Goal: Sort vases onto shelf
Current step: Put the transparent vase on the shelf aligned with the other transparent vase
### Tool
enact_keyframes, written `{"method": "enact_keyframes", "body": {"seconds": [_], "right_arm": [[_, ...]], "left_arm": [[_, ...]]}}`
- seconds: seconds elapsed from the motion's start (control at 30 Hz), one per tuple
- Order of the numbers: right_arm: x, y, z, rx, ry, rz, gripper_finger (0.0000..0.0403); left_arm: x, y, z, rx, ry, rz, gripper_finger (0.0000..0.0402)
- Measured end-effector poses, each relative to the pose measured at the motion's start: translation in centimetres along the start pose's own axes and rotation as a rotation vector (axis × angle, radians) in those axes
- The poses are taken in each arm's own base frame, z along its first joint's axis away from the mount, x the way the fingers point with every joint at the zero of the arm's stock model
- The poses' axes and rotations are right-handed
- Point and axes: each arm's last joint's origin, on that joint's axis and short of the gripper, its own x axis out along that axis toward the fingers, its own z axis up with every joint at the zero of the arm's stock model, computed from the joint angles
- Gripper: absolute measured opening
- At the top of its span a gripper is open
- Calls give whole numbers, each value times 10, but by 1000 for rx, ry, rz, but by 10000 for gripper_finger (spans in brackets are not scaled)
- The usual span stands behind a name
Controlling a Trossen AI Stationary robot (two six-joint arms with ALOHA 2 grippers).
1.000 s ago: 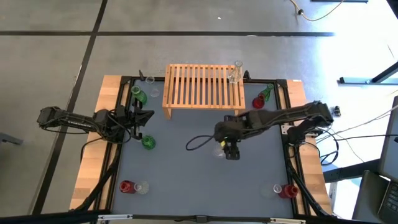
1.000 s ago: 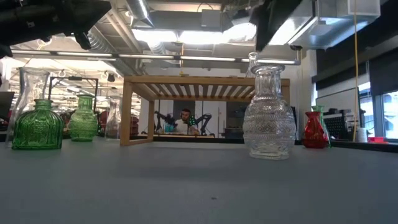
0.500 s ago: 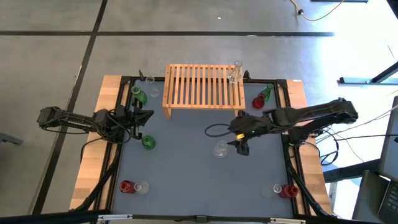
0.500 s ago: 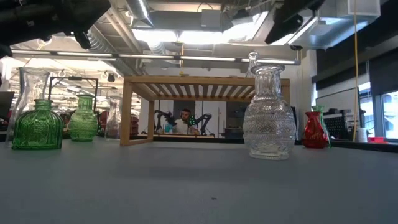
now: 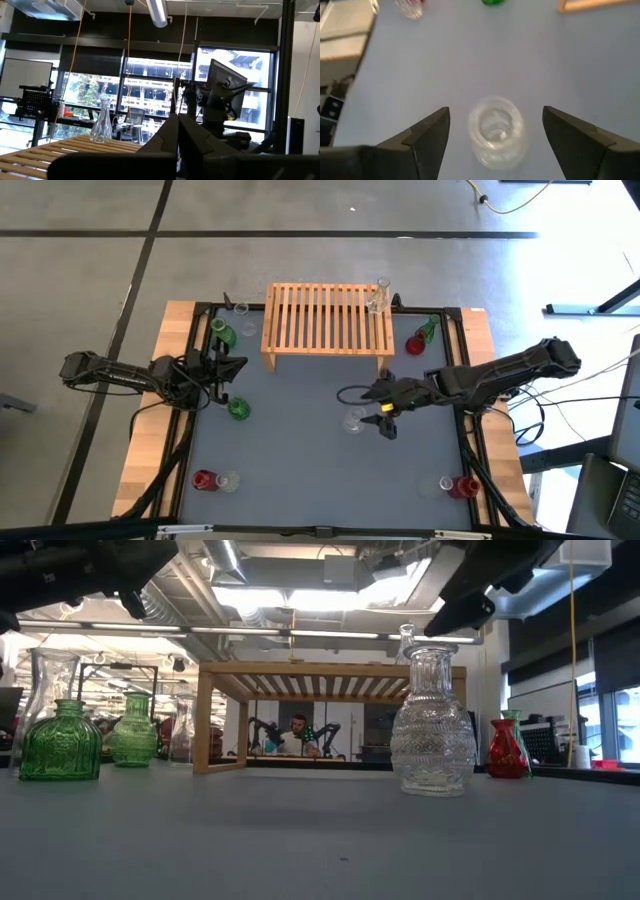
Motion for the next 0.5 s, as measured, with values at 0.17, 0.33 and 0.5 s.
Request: {"method": "enact_keyframes", "body": {"seconds": [0.17,0.33,0.5], "right_arm": [[9,4,-9,-7,-69,14,303],[20,2,-16,1,-118,24,303],[31,4,-17,-18,-127,26,303]], "left_arm": [[0,0,0,0,0,0,2],[0,0,0,0,1,0,2],[0,0,0,1,1,0,2]]}}
